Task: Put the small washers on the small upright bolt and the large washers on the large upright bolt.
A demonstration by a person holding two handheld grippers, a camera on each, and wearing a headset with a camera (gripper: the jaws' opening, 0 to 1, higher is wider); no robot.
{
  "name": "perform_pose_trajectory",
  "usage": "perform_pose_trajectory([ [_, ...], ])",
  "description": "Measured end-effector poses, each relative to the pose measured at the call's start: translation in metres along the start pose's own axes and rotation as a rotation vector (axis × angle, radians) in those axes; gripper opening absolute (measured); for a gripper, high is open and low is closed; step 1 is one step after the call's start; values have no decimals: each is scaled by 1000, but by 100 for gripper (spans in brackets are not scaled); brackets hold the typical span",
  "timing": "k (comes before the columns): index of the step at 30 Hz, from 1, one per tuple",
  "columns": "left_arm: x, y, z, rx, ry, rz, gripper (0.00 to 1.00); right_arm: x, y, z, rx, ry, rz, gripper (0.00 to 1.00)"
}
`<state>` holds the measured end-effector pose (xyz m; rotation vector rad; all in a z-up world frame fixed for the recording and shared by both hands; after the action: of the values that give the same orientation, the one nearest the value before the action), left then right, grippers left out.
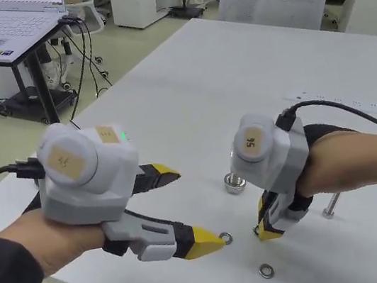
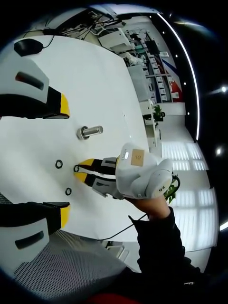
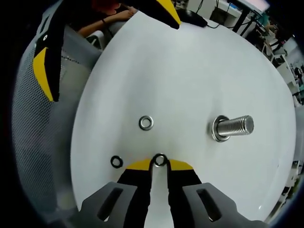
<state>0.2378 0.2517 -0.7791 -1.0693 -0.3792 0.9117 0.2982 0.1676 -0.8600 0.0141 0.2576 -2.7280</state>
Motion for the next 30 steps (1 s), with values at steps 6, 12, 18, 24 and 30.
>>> perform_pose_trajectory([
  [6, 0, 0, 0, 0, 2, 0, 70, -4, -4, 10, -21, 9, -15, 13],
  [12, 0, 0, 1, -3, 3, 0, 71, -6, -5, 23, -41, 26, -28, 13],
  [18, -1, 0, 2, -6, 8, -2, 71, -10, -2, 39, -58, 51, -53, 13],
  [24, -4, 0, 2, -8, 19, -9, 71, -10, -1, 57, -86, 72, -83, 13],
  [30, -7, 0, 1, -4, 32, -16, 71, -9, 6, 77, -100, 109, -109, 13],
])
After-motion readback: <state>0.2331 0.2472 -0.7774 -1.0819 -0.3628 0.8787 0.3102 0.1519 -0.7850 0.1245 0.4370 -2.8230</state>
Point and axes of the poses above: the centre of the closed fingertips' face, and the gripper's own axes: z roughly backward along the fingers, x roughly to its left, y roughly out of its underside, the point moved 2 cm from there along z, roughly backward along the fingers, and after that the axes turned 9 degrees about z, right-handed, at the moved point
